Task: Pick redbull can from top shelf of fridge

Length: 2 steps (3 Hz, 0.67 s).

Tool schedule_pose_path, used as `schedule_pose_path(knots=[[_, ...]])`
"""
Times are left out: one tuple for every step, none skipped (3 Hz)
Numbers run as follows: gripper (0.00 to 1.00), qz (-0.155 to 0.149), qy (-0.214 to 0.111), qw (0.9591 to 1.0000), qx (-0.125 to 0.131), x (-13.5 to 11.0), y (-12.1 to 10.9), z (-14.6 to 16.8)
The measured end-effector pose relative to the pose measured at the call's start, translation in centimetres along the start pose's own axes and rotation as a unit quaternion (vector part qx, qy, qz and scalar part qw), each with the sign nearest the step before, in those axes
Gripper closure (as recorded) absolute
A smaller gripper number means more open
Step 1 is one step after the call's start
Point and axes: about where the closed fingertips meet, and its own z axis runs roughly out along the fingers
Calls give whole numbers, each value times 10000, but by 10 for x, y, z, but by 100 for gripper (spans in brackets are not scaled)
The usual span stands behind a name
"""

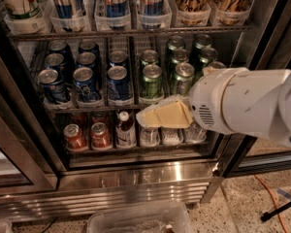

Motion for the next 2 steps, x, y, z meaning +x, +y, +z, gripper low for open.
schedule_pose_path(knots=[[0, -249, -130, 9985, 479, 4, -8, 4], [0, -252, -425, 9966, 663, 4, -36, 20]])
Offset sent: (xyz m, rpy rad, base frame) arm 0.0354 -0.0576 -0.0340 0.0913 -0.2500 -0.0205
